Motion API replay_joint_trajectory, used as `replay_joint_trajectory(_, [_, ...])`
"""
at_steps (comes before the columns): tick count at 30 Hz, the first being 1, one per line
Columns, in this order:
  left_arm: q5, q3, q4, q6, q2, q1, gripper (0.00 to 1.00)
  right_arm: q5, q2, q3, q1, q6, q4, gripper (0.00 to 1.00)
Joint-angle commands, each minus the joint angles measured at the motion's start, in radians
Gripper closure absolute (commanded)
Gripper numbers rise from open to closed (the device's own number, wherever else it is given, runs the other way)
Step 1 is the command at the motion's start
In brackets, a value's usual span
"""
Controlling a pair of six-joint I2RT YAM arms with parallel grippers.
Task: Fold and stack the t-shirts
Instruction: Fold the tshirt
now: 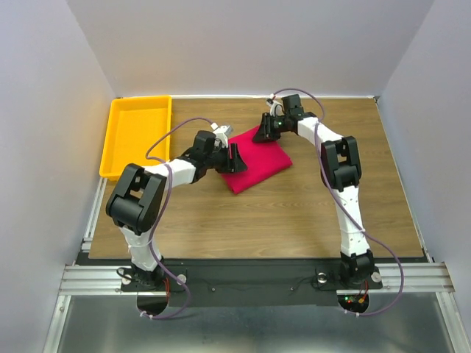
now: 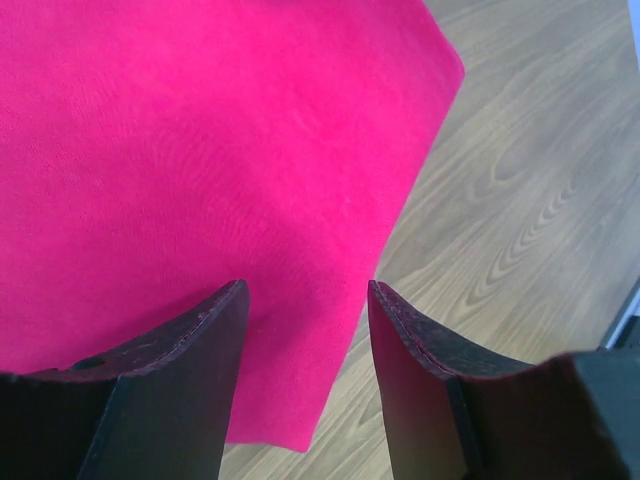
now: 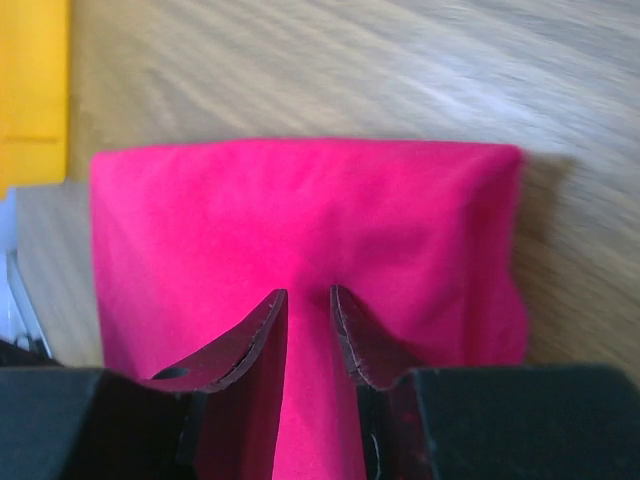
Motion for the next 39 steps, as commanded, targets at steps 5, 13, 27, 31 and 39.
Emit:
replay_joint_trajectory(5, [0.047,-0.040,0.071,-0.042,0.051,-0.002,0.39,0.189,0.027,0.090,-0.010,0.093,0.040,0.71])
replay_joint_trajectory(13, [0.010,-0.035,-0.003,-0.033,0.089,0.000,0.41,0.267,0.024,0.111,-0.031,0.070,0.042,0.70])
replay_joint_trajectory(27, [-0.127,0.097,-0.089,0.115,-0.113,0.001,0.35,0.507,-0.226,0.004,-0.053,-0.198,0.038,0.68])
replay_joint_trajectory(31, [-0.174,0.123,-0.104,0.149,-0.161,0.027,0.34,0.293,-0.387,-0.195,-0.061,-0.354,0.031,0.63])
replay_joint_trajectory(39, [-0.059,0.161,-0.040,0.080,-0.043,0.110,0.34,-0.108,-0.468,-0.487,-0.067,-0.416,-0.032,0.69])
